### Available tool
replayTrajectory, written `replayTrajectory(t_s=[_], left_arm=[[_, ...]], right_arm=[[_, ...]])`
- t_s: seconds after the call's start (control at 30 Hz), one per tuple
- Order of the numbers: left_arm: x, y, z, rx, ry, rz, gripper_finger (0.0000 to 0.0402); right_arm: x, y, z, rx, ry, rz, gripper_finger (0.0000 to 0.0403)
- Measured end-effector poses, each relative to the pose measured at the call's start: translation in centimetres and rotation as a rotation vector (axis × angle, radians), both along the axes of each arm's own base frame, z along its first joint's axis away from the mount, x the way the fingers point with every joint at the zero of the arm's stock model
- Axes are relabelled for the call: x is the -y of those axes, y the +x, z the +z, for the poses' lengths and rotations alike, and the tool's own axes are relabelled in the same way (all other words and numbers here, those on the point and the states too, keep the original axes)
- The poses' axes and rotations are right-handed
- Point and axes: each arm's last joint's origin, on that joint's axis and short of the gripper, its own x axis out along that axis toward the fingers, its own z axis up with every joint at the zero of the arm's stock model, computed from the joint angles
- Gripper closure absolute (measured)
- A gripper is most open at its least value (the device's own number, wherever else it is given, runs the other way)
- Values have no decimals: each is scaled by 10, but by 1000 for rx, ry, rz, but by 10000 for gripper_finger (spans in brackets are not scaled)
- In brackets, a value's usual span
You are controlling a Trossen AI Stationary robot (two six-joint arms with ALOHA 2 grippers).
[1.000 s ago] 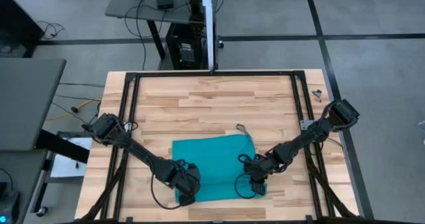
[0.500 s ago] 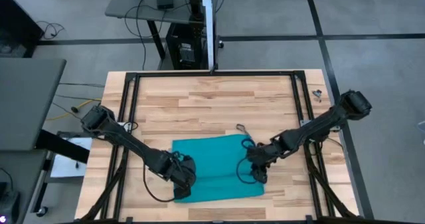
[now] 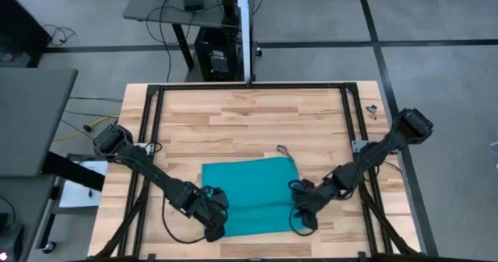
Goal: Roll towel
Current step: Roll the blue towel
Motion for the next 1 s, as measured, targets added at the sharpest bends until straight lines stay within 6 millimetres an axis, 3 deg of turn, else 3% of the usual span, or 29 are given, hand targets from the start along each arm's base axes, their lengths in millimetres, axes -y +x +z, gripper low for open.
replayTrajectory(t_s=[0.1,0.23,0.3,0.67,0.9,1.0], left_arm=[[2,1,-8,-20,14,-1,306],[5,6,-20,-25,31,-7,306],[7,6,-27,-42,43,-9,306],[20,-7,-42,-116,102,-34,306],[19,-6,-43,-122,99,-19,306],[19,-6,-44,-126,102,-17,306]], right_arm=[[-3,4,-18,-37,-30,-8,296],[-9,14,-32,6,-17,-18,374],[-10,17,-36,18,-16,-31,393],[-1,-2,-39,-105,-185,-155,402],[-9,4,-23,-6,-73,-123,403],[-11,-5,-24,-70,-105,-116,403]])
